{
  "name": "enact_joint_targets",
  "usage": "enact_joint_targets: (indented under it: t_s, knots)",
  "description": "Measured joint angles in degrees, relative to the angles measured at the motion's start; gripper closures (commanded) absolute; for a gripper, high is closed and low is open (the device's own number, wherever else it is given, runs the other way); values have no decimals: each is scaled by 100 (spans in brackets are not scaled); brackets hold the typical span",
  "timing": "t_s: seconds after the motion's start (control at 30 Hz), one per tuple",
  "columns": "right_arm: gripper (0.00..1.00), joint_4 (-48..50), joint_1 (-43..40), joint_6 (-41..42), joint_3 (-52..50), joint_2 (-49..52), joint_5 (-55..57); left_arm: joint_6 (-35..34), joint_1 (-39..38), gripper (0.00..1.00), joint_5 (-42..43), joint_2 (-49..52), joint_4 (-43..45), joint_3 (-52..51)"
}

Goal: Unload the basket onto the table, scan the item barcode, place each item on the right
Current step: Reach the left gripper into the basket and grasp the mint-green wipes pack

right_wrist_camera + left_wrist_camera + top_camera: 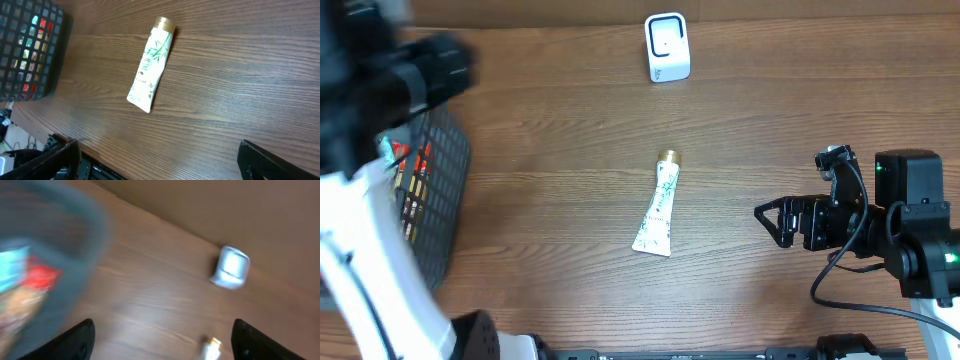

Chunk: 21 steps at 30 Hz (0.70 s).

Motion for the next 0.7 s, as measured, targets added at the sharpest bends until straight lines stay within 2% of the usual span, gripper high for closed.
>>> enact_joint_targets:
  t_s: [0.1, 0.2, 0.33, 0.5, 0.7]
  knots:
    - [0, -2, 0, -2, 0, 0, 0, -2, 920, 20, -225, -39, -229, -33]
    - [0, 0, 0, -4, 0, 15, -2, -4, 1762, 24, -345, 181, -155, -343]
    - [0, 0, 0, -2, 0, 136, -2, -28, 2424, 24, -459, 553, 234, -1051]
    - [0, -2, 0, -2, 0, 350, 0, 74, 2524, 23, -522, 717, 1058, -1993]
    - [0, 0, 0, -4, 0, 538, 2, 774, 2319, 22, -546, 898, 2214, -2706]
